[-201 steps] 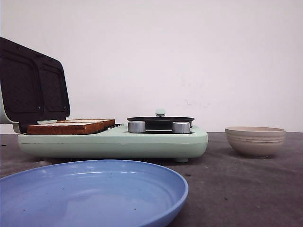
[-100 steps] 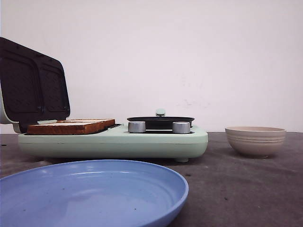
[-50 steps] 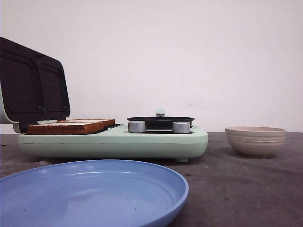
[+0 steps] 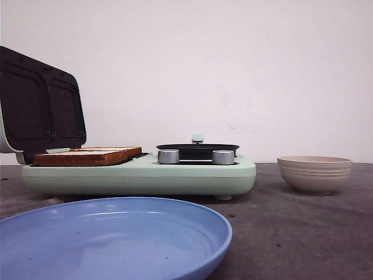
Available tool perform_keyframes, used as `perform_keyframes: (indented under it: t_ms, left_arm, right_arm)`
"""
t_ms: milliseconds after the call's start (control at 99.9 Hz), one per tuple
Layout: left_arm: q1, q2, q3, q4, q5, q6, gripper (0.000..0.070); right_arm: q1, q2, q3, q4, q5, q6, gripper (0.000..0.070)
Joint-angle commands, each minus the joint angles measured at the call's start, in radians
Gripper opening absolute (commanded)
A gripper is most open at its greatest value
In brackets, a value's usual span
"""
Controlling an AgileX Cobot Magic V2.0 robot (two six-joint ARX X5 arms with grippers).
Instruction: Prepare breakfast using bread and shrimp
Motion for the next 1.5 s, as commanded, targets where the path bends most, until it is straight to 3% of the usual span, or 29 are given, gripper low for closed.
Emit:
perform_keyframes:
  t_ms: [0, 691, 1151, 1491]
  left_arm:
    - [-0.012, 0.018, 0.023, 0.0, 0.049, 0.001, 0.0019]
    - [-0.237, 0.018, 0.023, 0.061, 0.053, -0.003, 0.0014]
    - [-0.355, 0.018, 0.023, 0.081, -0.178, -0.002, 0.0015]
    - [-0.454, 0.018, 0.023, 0.138, -0.405, 0.004, 0.0015]
  right_arm:
    - [0.004, 0.006, 0.01, 0.006, 0.001, 0.017, 0.0004]
    - [0.004, 0.006, 0.01, 0.006, 0.001, 0.021, 0.0003]
    - [0.004, 0.006, 0.01, 0.006, 0.001, 0.021, 0.0003]
    - [0.004, 0.006, 0.01, 0.006, 0.002, 0.017, 0.0004]
